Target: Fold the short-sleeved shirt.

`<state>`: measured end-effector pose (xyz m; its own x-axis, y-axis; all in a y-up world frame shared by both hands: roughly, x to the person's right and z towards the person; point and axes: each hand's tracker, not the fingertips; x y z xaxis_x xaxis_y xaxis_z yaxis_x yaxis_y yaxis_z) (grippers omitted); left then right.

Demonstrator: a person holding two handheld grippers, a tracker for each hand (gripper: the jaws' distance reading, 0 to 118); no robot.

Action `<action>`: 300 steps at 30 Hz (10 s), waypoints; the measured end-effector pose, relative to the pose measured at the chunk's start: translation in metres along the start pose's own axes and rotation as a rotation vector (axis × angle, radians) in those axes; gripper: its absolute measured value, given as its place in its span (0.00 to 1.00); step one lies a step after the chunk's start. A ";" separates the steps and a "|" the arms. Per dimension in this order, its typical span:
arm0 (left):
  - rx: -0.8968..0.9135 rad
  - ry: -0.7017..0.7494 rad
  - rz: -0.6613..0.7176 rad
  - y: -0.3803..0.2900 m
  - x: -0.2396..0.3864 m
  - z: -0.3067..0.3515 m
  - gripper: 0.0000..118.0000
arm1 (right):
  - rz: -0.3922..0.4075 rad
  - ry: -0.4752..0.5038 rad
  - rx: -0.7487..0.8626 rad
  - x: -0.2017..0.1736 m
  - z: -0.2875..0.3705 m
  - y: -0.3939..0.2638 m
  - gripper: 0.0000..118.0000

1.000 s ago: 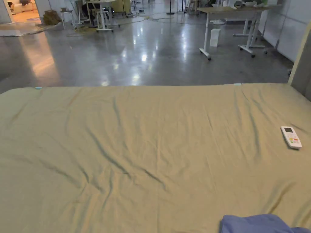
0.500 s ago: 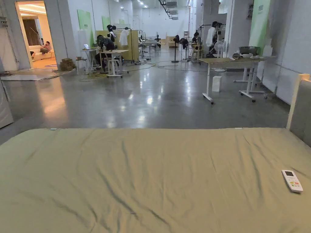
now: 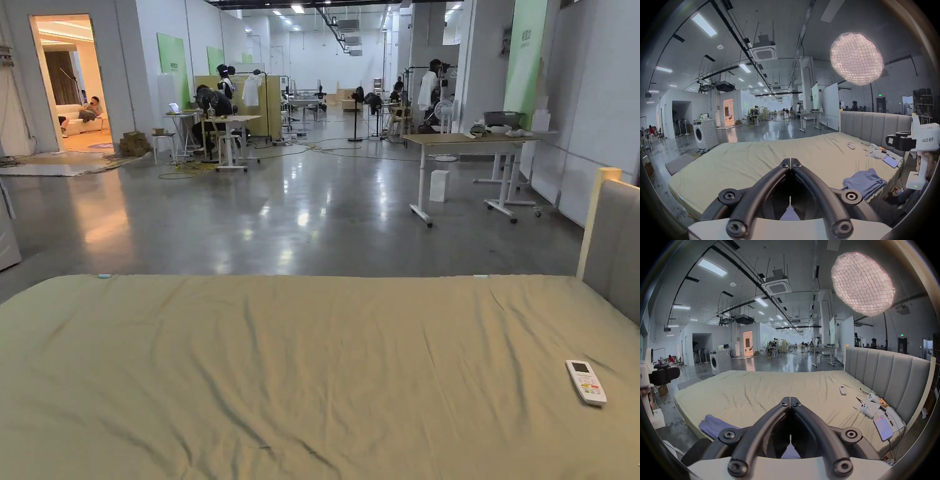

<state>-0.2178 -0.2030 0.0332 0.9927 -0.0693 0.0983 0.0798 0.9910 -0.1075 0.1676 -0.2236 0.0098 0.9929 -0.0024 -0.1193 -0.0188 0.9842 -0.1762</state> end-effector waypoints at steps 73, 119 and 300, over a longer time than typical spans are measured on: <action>-0.499 -0.350 0.735 -0.099 -0.148 -0.181 0.08 | -0.186 0.086 -0.264 0.012 -0.005 -0.063 0.00; -0.670 -0.565 0.647 -0.171 0.011 -0.215 0.64 | -0.261 -0.003 -0.311 0.051 0.042 -0.085 0.00; 0.030 0.083 -0.050 0.066 -0.031 -0.046 0.29 | -0.100 0.015 -0.014 0.011 -0.046 0.045 0.00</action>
<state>-0.2392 -0.1412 -0.0229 0.9918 -0.1265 0.0205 0.1277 0.9890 -0.0751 0.1724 -0.1873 -0.0446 0.9880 -0.1032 -0.1149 0.0786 0.9764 -0.2012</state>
